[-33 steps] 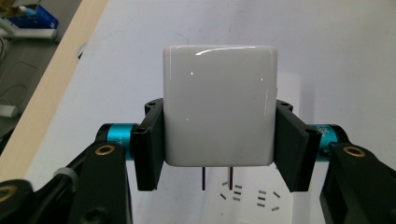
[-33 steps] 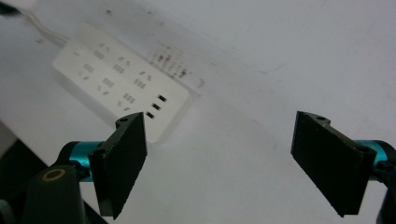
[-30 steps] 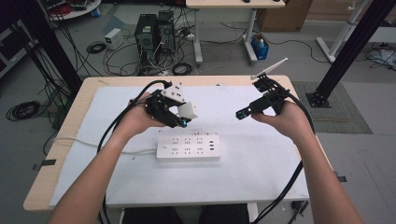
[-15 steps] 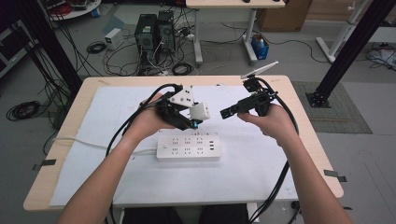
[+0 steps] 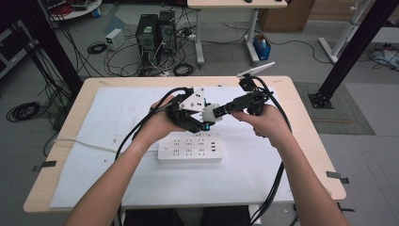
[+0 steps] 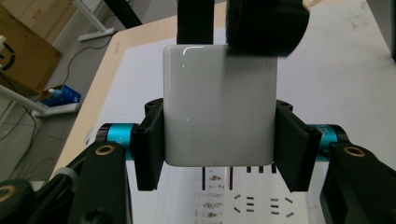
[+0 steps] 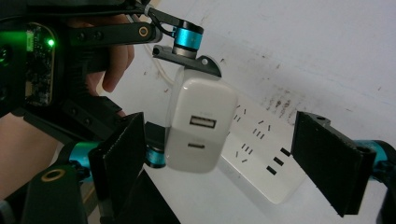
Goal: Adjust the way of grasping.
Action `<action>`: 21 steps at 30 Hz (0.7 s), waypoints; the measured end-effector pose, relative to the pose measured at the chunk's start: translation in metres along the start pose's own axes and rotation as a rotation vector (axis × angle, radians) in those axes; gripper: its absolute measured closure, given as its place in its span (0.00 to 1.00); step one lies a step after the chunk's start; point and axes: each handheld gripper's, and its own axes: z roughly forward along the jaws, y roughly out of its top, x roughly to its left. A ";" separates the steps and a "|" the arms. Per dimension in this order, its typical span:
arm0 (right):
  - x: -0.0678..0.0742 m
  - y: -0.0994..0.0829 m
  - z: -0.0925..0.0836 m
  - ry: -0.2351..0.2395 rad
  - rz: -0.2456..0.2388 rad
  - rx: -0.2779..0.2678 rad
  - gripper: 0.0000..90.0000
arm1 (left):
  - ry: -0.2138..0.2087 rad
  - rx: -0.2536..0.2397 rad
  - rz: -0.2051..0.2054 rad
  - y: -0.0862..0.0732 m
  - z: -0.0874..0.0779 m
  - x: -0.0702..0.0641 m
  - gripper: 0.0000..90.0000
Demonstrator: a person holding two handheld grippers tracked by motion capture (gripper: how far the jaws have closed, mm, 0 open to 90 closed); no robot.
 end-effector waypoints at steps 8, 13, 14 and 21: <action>0.000 0.000 0.006 0.025 0.003 0.008 0.25 | 0.001 -0.015 0.023 0.006 0.003 -0.004 0.47; 0.002 0.000 0.011 0.066 0.007 0.020 0.38 | 0.008 -0.016 0.037 0.007 0.003 -0.003 0.47; 0.002 0.000 0.011 0.075 0.009 0.018 0.42 | 0.013 -0.019 0.041 0.007 0.003 -0.004 0.47; 0.000 0.001 0.011 0.108 0.030 -0.001 0.54 | 0.021 -0.019 0.045 0.006 0.002 -0.002 0.47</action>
